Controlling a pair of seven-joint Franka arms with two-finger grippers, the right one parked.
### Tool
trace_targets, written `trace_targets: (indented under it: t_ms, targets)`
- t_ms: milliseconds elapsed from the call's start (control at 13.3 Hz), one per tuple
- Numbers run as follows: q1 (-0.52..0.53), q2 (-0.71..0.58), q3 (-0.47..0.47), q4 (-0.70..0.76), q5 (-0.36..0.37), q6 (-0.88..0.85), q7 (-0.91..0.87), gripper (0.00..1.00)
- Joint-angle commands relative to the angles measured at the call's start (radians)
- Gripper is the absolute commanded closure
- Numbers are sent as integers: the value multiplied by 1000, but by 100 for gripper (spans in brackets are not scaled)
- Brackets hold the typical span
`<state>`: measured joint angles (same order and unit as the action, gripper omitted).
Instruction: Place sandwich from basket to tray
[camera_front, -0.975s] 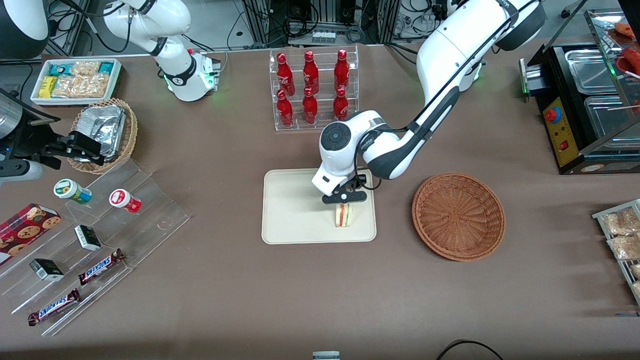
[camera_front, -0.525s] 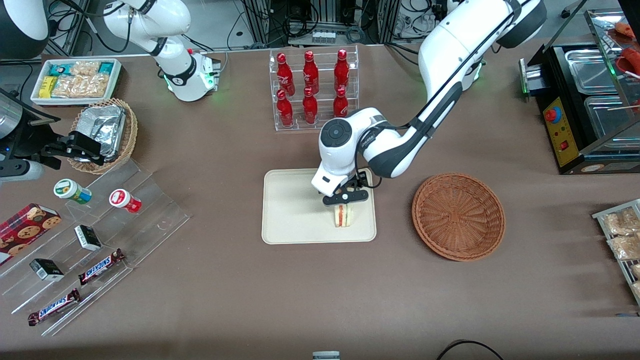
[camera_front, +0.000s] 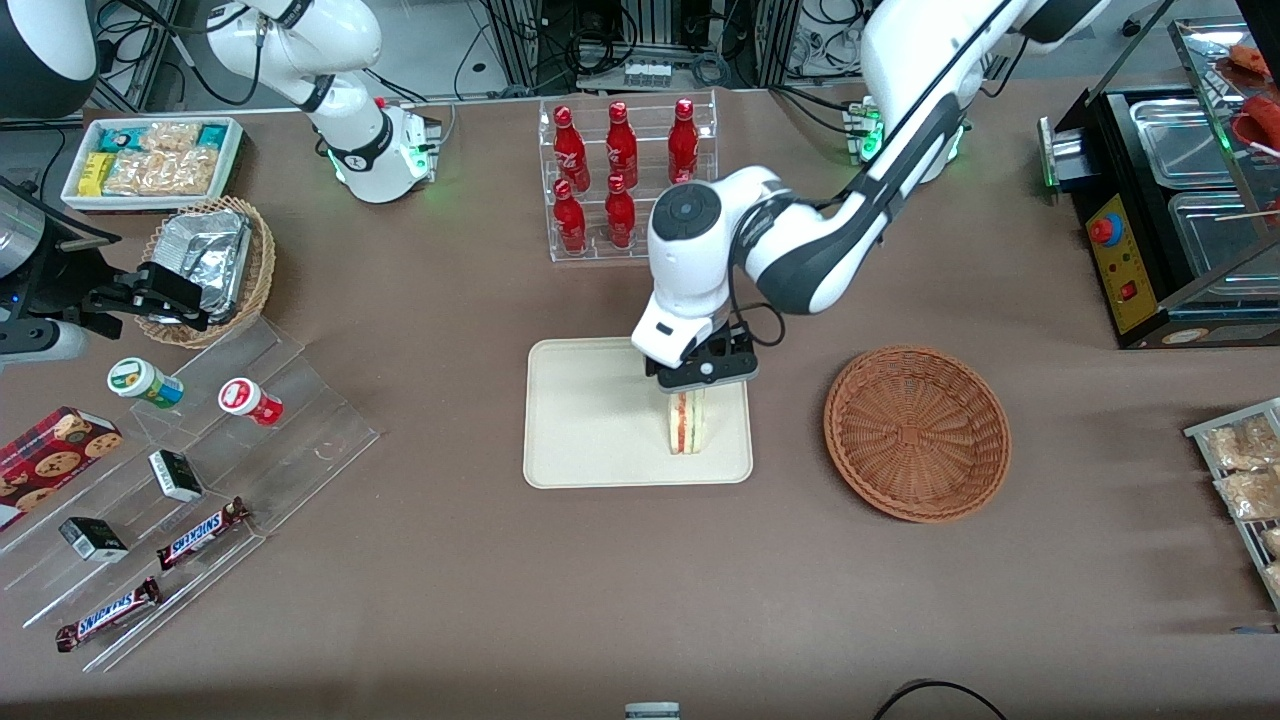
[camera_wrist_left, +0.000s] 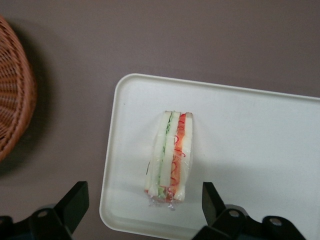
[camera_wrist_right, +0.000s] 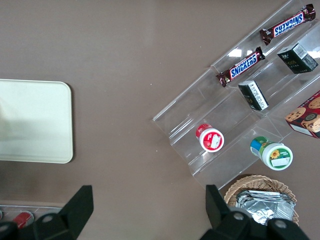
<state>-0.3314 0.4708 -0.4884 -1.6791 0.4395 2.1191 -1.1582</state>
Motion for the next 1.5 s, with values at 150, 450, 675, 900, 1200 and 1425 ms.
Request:
trace_targets:
  t_ms: [150,450,675,900,1200,1425]
  targets:
    - [8,-205,37,-132,-41,-2,-3,0]
    - [54,-303,37,-145,-125,-51,58,0]
    - [112,-371,44,-139,-169,-128,158,0]
    - [113,-448,129,-128,-243,-209,338,0]
    - [153,-474,201,-79,-321,-280,567,0]
    - [170,-475,278,-18,-379,-346,710,0]
